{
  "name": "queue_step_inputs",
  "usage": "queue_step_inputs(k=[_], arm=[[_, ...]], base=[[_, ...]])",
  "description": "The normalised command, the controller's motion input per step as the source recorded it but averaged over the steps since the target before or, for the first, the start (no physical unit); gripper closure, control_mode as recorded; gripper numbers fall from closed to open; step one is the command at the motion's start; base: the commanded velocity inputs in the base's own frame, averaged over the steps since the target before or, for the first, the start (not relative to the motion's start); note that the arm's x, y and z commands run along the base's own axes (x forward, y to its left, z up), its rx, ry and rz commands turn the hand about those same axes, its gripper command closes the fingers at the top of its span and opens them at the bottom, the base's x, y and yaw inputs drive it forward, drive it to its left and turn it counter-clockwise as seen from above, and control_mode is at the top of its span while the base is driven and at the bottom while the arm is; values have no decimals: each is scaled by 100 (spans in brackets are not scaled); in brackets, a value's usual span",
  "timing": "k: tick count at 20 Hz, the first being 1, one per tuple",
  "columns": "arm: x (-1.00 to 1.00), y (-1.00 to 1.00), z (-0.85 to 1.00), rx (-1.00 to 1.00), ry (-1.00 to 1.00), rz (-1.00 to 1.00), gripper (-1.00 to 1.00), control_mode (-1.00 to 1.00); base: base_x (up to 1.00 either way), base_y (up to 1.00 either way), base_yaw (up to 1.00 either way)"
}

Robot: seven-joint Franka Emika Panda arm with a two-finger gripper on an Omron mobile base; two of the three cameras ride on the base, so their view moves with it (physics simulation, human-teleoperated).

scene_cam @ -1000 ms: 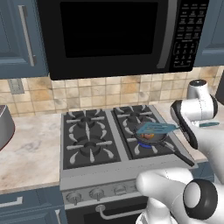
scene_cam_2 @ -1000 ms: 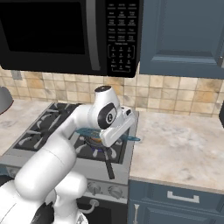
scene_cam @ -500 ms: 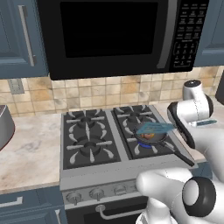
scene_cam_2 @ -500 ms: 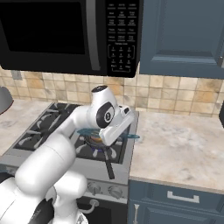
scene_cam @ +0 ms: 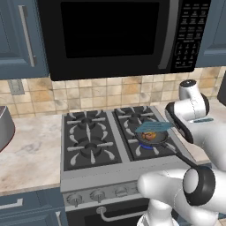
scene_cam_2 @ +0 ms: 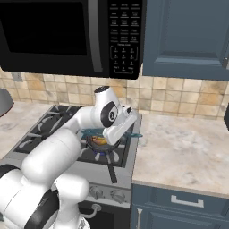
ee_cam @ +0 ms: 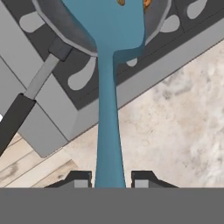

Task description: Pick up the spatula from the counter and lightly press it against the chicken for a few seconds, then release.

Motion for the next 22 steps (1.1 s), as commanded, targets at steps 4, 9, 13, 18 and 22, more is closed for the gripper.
queue_step_inputs(k=[4, 9, 13, 18, 22], arm=[[26, 0, -11, -1, 0, 0, 100, -100], [22, 0, -18, 0, 0, 0, 100, -100], [9, 0, -15, 0, 0, 0, 100, -100], [0, 0, -13, 0, 0, 0, 100, -100], [0, 0, -13, 0, 0, 0, 100, -100]], base=[[0, 0, 0], [0, 0, 0], [0, 0, 0], [0, 0, 0], [0, 0, 0]])
